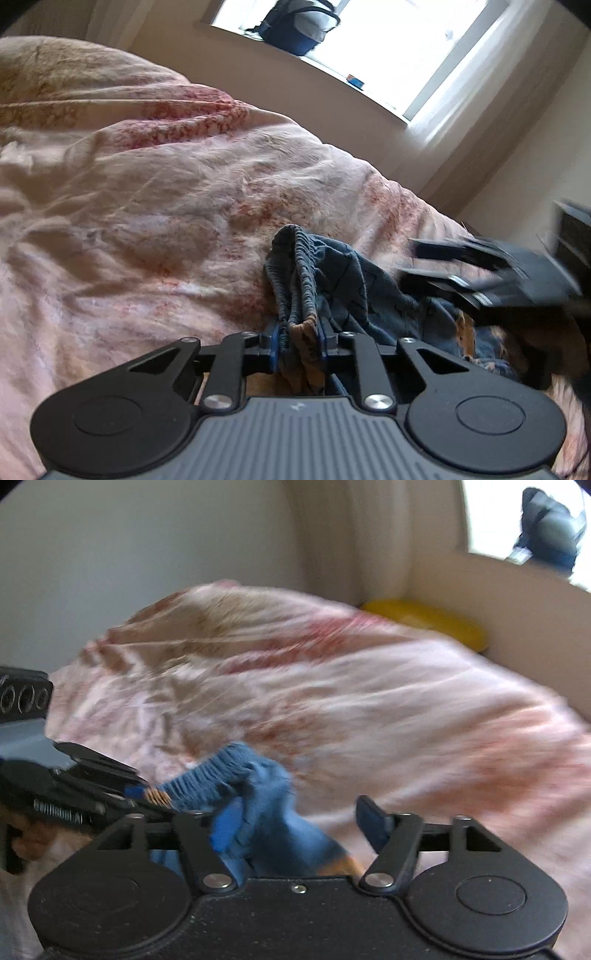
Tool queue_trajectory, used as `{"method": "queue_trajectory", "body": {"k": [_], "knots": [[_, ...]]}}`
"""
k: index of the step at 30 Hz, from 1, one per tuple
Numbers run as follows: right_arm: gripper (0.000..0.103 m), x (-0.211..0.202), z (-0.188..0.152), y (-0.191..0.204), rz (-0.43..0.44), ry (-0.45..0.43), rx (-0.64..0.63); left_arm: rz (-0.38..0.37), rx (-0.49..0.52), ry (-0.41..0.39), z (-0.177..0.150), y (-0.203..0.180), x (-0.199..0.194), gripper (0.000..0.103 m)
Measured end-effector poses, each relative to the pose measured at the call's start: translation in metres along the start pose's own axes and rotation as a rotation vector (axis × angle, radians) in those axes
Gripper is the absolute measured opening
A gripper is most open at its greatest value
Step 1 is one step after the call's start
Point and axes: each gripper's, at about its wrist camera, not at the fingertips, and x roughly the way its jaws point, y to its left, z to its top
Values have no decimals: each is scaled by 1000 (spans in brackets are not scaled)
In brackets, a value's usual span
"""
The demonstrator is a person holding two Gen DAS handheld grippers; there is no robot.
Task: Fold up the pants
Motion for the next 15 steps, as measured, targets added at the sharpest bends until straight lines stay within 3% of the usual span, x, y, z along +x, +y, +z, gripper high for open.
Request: {"method": "queue_trajectory", "body": {"k": [4,8,11,15], "knots": [[86,-74,-51,13,-340,-61,-20,17,-16,-8,1,-4,-6,20],[97,-134,-113,31,-550,-120,93,39,3,-36,3,-14,-16,19],[97,-139,-146,40,-579,-94,165,49,35,-71,4,-28,-25,19],[92,-109,-170,44,-594,-21,110,54,122,-131,3,-55,-39,19]]}}
